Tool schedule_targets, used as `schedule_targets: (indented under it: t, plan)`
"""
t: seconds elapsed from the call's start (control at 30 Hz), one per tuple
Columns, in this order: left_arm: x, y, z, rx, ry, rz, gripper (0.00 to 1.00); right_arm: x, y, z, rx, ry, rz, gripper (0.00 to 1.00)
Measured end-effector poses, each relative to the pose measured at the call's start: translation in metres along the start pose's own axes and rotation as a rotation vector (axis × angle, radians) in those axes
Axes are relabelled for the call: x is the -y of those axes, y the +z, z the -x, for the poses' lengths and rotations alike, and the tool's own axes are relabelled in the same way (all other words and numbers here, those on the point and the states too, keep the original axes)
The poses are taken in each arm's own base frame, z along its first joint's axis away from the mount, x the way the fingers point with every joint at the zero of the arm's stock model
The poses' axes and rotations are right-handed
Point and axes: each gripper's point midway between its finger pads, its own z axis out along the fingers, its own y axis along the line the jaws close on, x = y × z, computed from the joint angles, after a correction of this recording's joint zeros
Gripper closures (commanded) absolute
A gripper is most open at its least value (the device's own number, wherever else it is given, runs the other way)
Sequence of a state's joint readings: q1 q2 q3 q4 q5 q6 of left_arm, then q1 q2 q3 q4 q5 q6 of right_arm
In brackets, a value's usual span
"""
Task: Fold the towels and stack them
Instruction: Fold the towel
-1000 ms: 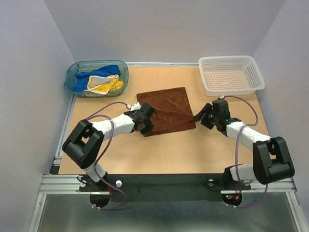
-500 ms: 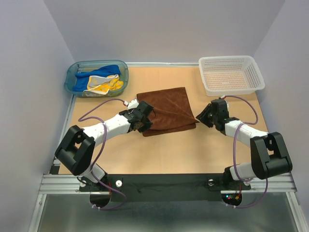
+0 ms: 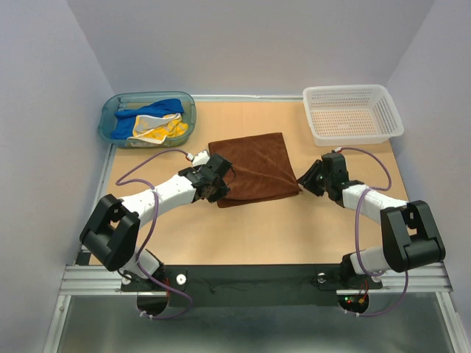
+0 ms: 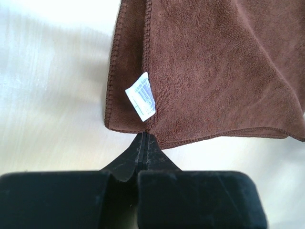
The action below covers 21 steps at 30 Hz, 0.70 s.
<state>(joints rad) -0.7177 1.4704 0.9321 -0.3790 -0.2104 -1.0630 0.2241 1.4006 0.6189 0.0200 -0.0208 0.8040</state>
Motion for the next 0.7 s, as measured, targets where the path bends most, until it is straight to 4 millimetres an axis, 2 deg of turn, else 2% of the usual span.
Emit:
schedule_targets:
  t: [0.27, 0.7]
  plan:
    - [-0.01, 0.002, 0.001, -0.006, 0.017, 0.026, 1.0, 0.014, 0.0, -0.017, -0.041, -0.006, -0.015, 0.57]
    - [-0.029, 0.011, -0.003, -0.027, 0.04, 0.071, 1.0, 0.012, 0.0, -0.02, -0.059, -0.033, 0.004, 0.57]
